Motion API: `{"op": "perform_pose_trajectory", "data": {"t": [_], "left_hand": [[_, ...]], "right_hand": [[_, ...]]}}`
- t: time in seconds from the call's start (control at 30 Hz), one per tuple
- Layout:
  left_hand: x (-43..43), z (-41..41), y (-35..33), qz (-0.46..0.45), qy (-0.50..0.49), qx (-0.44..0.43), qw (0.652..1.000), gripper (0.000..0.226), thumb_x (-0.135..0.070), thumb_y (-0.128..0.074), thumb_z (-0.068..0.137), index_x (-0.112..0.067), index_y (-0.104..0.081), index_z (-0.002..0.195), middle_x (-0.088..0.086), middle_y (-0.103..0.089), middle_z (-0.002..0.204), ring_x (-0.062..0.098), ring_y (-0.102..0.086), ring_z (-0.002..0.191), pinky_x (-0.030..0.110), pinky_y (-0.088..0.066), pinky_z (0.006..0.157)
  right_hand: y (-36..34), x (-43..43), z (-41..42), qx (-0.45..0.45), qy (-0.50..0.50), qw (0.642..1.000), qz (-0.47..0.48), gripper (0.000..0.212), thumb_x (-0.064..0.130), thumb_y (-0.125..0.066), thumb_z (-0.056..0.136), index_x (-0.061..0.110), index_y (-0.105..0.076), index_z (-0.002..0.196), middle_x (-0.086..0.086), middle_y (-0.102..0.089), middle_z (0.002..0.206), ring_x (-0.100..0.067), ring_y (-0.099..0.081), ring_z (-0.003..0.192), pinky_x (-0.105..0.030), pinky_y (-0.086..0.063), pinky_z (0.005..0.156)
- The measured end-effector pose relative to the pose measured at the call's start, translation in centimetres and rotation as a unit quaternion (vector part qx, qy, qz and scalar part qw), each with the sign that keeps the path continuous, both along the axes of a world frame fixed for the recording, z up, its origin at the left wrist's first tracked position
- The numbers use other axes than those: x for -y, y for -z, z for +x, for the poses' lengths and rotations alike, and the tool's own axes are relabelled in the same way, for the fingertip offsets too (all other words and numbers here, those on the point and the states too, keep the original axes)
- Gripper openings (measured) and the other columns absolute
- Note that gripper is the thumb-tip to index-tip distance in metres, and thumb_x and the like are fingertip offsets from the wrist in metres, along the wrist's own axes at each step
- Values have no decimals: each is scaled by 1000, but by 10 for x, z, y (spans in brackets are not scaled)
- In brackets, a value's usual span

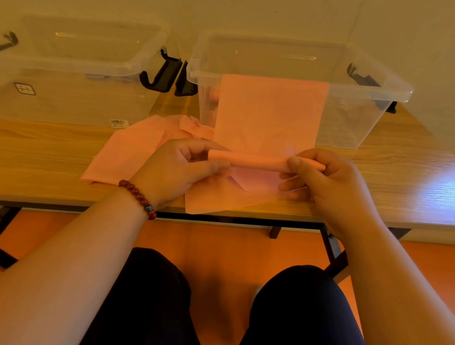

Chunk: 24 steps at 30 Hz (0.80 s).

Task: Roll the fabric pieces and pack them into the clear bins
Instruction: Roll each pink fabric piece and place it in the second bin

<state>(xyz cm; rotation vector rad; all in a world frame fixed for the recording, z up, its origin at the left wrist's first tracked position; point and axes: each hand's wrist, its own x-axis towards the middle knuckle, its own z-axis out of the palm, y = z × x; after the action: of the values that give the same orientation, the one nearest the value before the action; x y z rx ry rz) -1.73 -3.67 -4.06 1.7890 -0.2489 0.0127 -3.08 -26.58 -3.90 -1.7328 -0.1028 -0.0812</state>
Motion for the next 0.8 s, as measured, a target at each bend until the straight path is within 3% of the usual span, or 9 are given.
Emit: {"op": "perform_pose_trajectory", "data": {"t": [0.07,0.17,0.23,0.47,0.6,0.7,0.8], "left_hand": [[0,0,1,-7,-7,2,1000,13,-15,-64,86,-26,-70,90,-13,-71,71,-1,-64,67,13,-49,62],[0,0,1,0,-8,8,1000,11,-16,-62,88,-23,-70,86,-11,-71,68,1,-64,64,13,-50,61],[1,0,1,9,-12,8,1000,10,-18,-62,88,-23,-70,85,-10,-71,68,3,-64,65,14,-51,62],[1,-2,-1,-34,20,-7,999,30,-6,-66,84,-31,-64,101,-8,-71,89,2,-67,76,14,-52,66],[1,1,2,-24,-4,-7,1000,17,-10,-67,83,-25,-68,92,-3,-74,77,16,-68,78,19,-55,66],[2,2,3,-17,-9,-3,1000,12,-11,-64,87,-22,-67,91,-5,-74,74,9,-68,71,18,-55,63],[2,1,2,-24,-8,-5,1000,10,-12,-64,87,-21,-67,92,-4,-74,75,8,-68,69,19,-55,63]], "right_hand": [[0,1,-1,-1,-1,1000,-2,3,22,-68,88,22,-68,91,2,-72,78,-18,-72,73,-30,-56,66],[-1,4,-2,2,-13,999,-29,24,19,-76,80,33,-67,97,1,-73,85,-22,-71,81,-40,-58,79],[0,4,-2,4,-5,999,-42,22,18,-76,80,32,-68,94,2,-73,84,-24,-71,83,-44,-56,83],[1,2,2,-14,15,1000,-15,2,18,-68,88,18,-70,88,-4,-72,72,-18,-70,70,-29,-58,71],[0,2,1,-5,-1,1000,-2,12,17,-69,86,22,-70,97,-2,-73,75,-15,-71,70,-23,-58,67],[-1,4,-2,2,-26,1000,3,27,12,-73,81,27,-65,101,4,-72,82,-13,-71,75,-21,-57,69],[0,5,-1,1,-16,1000,-2,18,8,-70,85,22,-67,95,3,-71,77,-14,-69,75,-25,-57,71]]}}
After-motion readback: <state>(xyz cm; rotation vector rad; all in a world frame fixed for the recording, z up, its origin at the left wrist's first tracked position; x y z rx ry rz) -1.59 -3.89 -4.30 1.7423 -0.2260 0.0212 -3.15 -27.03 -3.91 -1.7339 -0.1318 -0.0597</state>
